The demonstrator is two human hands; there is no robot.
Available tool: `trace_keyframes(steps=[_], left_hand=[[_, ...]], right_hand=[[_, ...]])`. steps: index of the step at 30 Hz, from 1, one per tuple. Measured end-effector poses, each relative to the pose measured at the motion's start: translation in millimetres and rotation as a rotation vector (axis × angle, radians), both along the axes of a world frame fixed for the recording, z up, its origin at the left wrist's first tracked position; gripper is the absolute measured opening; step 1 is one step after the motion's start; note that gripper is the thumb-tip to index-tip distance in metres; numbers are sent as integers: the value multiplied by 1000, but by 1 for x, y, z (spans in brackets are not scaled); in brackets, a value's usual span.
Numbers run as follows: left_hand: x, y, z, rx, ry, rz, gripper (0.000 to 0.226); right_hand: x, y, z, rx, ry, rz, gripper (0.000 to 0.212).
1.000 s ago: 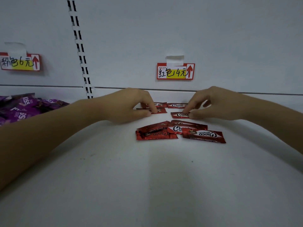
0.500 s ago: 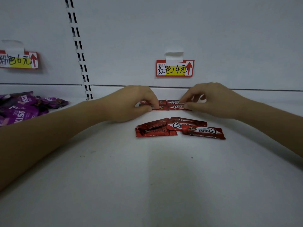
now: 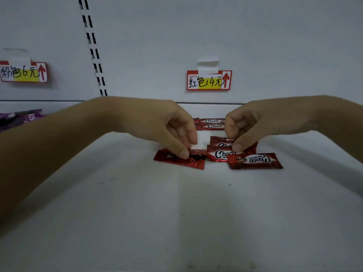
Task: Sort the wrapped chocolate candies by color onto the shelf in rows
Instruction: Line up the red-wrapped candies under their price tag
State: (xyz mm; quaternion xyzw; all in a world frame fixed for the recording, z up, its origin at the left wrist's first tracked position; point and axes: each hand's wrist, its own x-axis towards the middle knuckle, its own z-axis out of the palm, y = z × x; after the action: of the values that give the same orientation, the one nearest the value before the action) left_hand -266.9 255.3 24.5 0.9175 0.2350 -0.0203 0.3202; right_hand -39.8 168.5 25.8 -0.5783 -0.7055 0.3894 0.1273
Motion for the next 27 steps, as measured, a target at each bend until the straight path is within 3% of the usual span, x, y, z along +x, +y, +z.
trace_keyframes(steps=[4, 9, 12, 18, 23, 27], left_hand=[[-4, 5, 1, 11, -77, 99, 9], [-3, 10, -5, 23, -148, 179, 11], [-2, 11, -7, 53, -173, 200, 14], [3, 8, -10, 449, -35, 119, 9], [1, 7, -10, 466, -3, 73, 18], [5, 9, -18, 535, -70, 90, 19]], right_hand=[[-2, -4, 3, -7, 45, -54, 23], [-6, -7, 4, 76, 49, -153, 9], [-4, -4, 2, 91, -7, -199, 16], [-1, 0, -4, 251, -191, -192, 11], [-2, 2, -4, 256, -257, -123, 11], [-3, 8, -13, 377, -259, -146, 11]])
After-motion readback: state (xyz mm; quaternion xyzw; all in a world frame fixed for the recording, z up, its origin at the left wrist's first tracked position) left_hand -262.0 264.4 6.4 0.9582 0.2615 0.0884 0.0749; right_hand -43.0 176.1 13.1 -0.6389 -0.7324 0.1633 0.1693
